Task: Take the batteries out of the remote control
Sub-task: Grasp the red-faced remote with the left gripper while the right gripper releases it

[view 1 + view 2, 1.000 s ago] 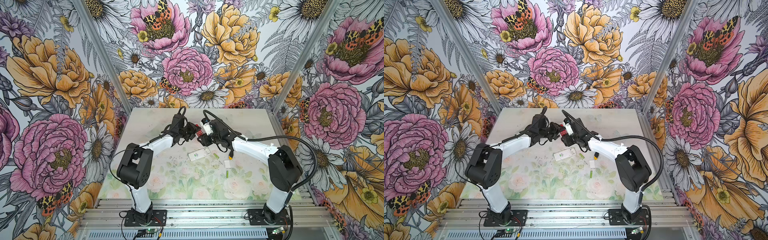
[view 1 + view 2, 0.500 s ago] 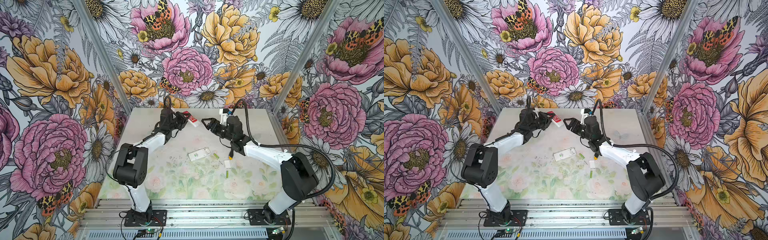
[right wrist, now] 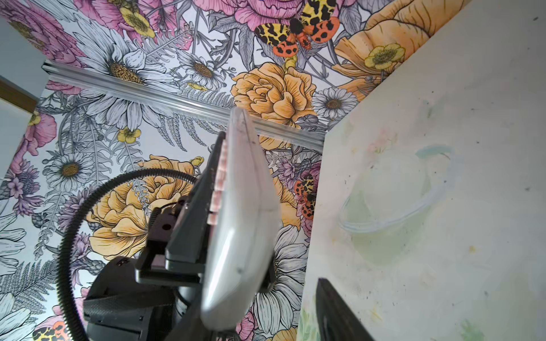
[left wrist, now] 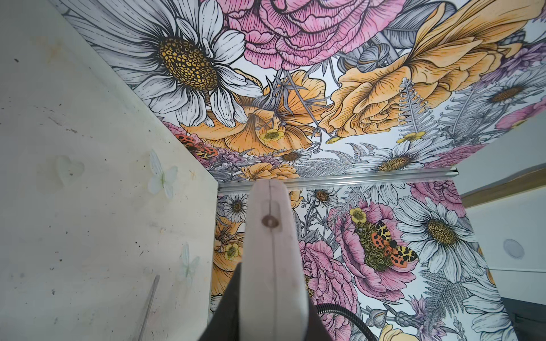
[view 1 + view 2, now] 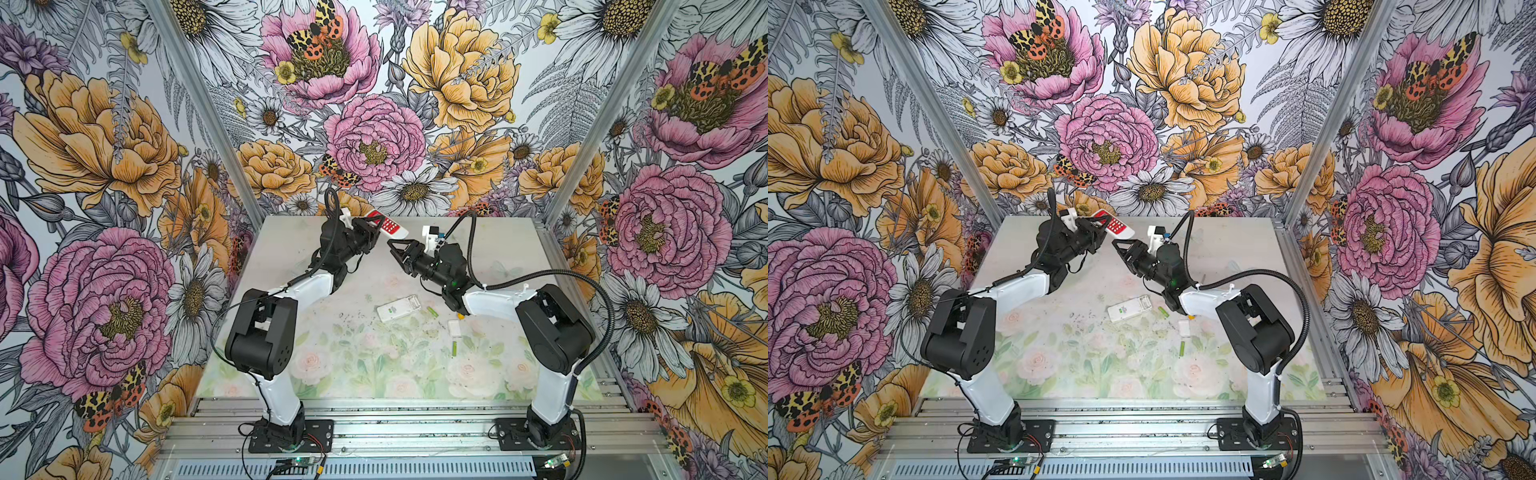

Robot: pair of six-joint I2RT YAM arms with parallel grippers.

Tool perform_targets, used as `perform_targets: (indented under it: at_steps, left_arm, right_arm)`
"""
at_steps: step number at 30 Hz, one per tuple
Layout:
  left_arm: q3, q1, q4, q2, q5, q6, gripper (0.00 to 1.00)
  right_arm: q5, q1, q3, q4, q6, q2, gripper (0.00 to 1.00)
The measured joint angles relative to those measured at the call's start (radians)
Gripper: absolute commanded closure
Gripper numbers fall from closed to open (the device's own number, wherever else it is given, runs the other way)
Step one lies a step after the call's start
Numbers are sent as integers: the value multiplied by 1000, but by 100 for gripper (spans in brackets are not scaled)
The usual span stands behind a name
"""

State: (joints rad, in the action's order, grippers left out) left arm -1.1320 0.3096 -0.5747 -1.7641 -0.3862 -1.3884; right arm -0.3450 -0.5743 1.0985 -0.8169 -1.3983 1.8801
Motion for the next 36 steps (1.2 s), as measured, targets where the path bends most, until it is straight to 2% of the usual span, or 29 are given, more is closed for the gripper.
perform_targets:
  at_steps: [7, 10, 13, 14, 16, 17, 19, 23, 26, 28, 30, 33, 36]
  left_arm:
    - [46, 5, -32, 13, 4, -22, 77]
    - [49, 7, -44, 13, 5, -28, 77]
    - [52, 8, -58, 15, 5, -32, 74]
    - [54, 9, -61, 17, 5, -36, 67]
    - [58, 11, -69, 18, 5, -41, 39]
    - [59, 13, -69, 18, 3, -40, 32]
    - [59, 16, -63, 19, -3, -35, 20]
    - [59, 8, 49, 66, -35, 18, 14]
    - [46, -25, 260, 160, -63, 98, 10]
    - [4, -52, 432, 226, -76, 165, 8]
    - [-48, -73, 569, 281, -93, 214, 8]
    - [-95, -75, 672, 321, -140, 237, 8]
    - [-109, -59, 733, 312, -189, 235, 8]
  right_arm:
    - [0, 6, 12, -52, -2, 0, 50]
    - [11, 6, 12, -56, -9, 0, 56]
    - [15, 13, 13, -58, -11, 0, 67]
    - [14, 13, 16, -56, -10, 1, 72]
    - [12, 13, 28, -56, -15, 6, 83]
    - [13, 16, 34, -56, -13, 8, 88]
    - [6, 20, 36, -60, -16, 8, 96]
    - [-5, 38, 23, -3, 53, -17, 100]
    - [-8, 55, 18, 219, 227, -100, 100]
    - [44, 54, 53, 448, 439, -171, 100]
    - [145, 26, 113, 637, 698, -229, 100]
    - [304, -48, 128, 760, 1064, -309, 100]
    - [419, -108, 109, 790, 1373, -345, 100]
